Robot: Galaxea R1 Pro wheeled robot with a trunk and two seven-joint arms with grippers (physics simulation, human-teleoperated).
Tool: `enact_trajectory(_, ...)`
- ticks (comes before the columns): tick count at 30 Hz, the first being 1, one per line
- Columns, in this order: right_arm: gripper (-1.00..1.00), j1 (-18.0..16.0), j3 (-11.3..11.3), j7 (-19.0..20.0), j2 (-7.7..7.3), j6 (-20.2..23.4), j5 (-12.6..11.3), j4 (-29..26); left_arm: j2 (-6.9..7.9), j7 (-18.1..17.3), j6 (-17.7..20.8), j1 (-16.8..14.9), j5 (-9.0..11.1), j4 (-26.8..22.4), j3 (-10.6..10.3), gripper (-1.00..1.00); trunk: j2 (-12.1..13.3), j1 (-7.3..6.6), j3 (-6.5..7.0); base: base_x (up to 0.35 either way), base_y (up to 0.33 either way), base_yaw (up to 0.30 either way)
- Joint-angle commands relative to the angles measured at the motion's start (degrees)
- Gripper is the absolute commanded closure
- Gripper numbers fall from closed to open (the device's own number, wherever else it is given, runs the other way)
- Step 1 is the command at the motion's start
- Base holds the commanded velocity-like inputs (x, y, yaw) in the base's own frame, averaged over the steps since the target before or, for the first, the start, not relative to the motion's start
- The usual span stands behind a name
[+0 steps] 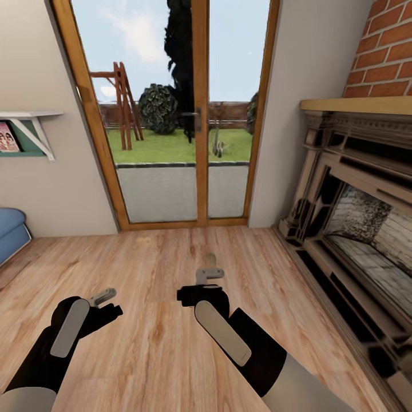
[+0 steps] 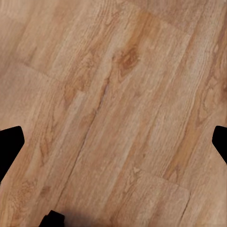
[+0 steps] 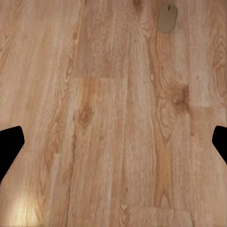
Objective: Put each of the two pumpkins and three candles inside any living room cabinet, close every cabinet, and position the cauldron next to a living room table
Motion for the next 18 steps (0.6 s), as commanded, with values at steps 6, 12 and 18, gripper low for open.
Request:
enact_trajectory(6,-1.00,-0.07,0.01,-0.52,0.01,0.05,-0.42,0.00,0.08,0.50,0.12,-0.03,0.57,-0.03,0.08,-1.00,-0.03,0.03,-0.06,0.294,0.126,0.000)
enact_trajectory(12,-1.00,-0.07,-0.01,-0.52,0.01,-0.19,-0.42,0.06,0.10,0.50,0.12,-0.03,0.57,-0.11,0.09,-1.00,-0.03,0.03,-0.06,0.293,0.117,0.000)
enact_trajectory(18,-1.00,-0.07,-0.25,-0.55,0.01,-0.23,-0.61,0.76,0.11,0.50,0.12,-0.03,0.57,-0.19,0.09,-1.00,-0.03,0.03,-0.06,0.292,0.029,0.000)
